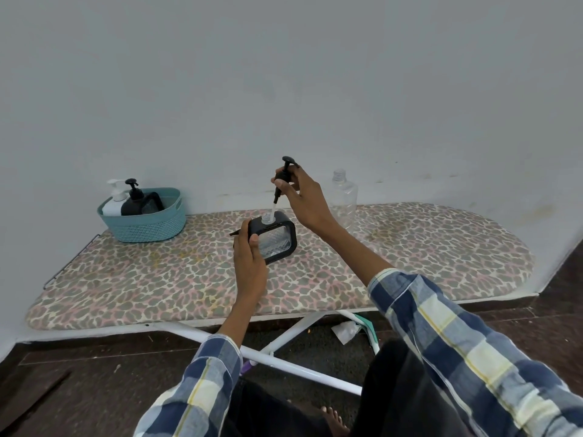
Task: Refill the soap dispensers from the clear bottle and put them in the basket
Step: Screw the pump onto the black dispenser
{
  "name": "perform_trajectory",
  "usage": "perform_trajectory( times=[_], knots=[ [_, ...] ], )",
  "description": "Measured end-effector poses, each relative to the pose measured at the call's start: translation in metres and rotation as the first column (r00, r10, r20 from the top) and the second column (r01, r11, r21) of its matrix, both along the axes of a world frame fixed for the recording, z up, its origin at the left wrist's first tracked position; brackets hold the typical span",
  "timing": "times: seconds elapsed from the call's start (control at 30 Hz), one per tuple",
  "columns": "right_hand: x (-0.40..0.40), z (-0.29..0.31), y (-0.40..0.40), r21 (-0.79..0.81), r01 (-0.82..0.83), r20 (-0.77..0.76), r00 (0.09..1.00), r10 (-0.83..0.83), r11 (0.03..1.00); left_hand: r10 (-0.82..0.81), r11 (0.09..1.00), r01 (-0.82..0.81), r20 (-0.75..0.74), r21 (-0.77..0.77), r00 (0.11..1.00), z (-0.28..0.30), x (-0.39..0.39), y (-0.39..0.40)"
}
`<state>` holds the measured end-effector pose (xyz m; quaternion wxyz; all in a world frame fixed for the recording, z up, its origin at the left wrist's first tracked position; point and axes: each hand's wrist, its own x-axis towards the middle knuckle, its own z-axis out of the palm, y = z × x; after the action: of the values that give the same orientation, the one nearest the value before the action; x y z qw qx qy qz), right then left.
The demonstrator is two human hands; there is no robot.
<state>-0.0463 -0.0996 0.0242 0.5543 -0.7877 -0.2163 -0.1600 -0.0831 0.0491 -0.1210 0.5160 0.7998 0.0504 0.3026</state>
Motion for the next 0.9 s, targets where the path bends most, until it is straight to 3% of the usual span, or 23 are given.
perform_trajectory(
  times=[0.23,0.57,0.77,0.9],
  knots=[
    [-0.003,0.005,-0.003,0.064,0.035,0.010,0.999,-0.036,0.997,-0.035,0.999,0.035,0.031,0.002,0.999,0.003,-0.004,-0.001],
    [-0.005,0.000,-0.006,-0.020,-0.075,-0.056,0.996,0.073,0.997,-0.056,0.998,0.056,0.043,-0.007,0.998,0.008,-0.009,-0.002],
    [-0.002,-0.003,-0.004,-0.103,-0.070,-0.020,0.997,0.068,0.992,-0.078,0.997,0.079,0.060,-0.014,0.995,0.009,-0.010,-0.003],
    [-0.001,-0.001,-0.004,-0.024,-0.054,0.006,0.999,0.054,0.998,-0.072,0.997,0.073,0.049,-0.011,0.996,0.008,-0.008,-0.004]
  ],
)
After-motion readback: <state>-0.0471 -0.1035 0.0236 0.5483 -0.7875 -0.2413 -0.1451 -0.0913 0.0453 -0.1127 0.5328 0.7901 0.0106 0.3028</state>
